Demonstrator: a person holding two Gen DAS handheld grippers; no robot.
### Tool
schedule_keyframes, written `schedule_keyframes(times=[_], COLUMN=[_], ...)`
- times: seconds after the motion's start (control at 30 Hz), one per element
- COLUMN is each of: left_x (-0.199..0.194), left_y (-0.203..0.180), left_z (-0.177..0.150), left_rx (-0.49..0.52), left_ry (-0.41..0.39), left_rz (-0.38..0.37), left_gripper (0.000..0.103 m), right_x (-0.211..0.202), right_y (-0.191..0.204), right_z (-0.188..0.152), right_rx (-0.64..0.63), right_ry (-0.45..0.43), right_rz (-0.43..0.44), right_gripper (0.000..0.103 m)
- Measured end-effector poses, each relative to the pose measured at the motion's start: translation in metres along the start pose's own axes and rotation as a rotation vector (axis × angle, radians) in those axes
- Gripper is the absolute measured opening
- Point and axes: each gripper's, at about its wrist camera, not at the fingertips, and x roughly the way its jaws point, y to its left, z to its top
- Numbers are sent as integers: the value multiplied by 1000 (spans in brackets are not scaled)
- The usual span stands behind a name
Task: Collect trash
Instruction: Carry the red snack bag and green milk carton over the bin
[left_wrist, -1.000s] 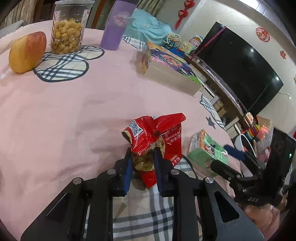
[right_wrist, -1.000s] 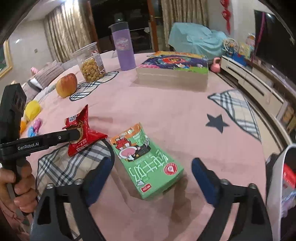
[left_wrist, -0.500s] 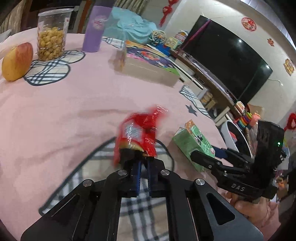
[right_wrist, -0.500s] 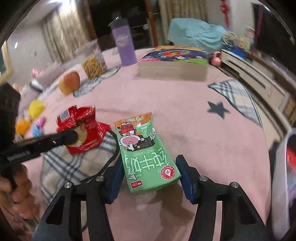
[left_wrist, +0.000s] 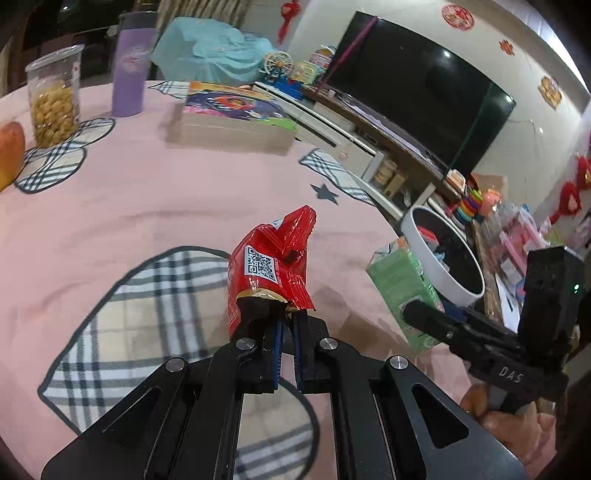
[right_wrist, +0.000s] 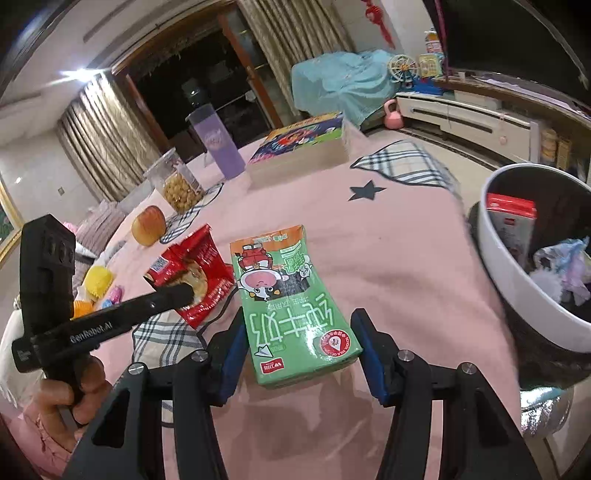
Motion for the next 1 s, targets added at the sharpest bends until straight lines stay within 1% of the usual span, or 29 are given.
schedule_keyframes(times=[0.2, 0.33, 0.63, 0.87, 1.0], left_x=[3, 2, 5, 10, 14], left_y=[-23, -41, -74, -99, -111], left_z=[-5, -8, -12, -17, -18], left_rx=[57, 108, 181, 236, 256], left_ry=[15, 15, 22, 29, 37], left_rz=[16, 26, 21, 14, 6], left_gripper=[4, 4, 4, 4, 4], right_x=[-16, -26, -43, -61, -74], right_y=[-7, -15, -33, -44, -51], right_z=[-3, -8, -17, -23, -27], right_rx=[23, 55, 110, 141, 161], right_ry=[-33, -50, -81, -123, -143], right_rz=[-14, -4, 17, -2, -10], right_gripper=[56, 56, 56, 55, 52])
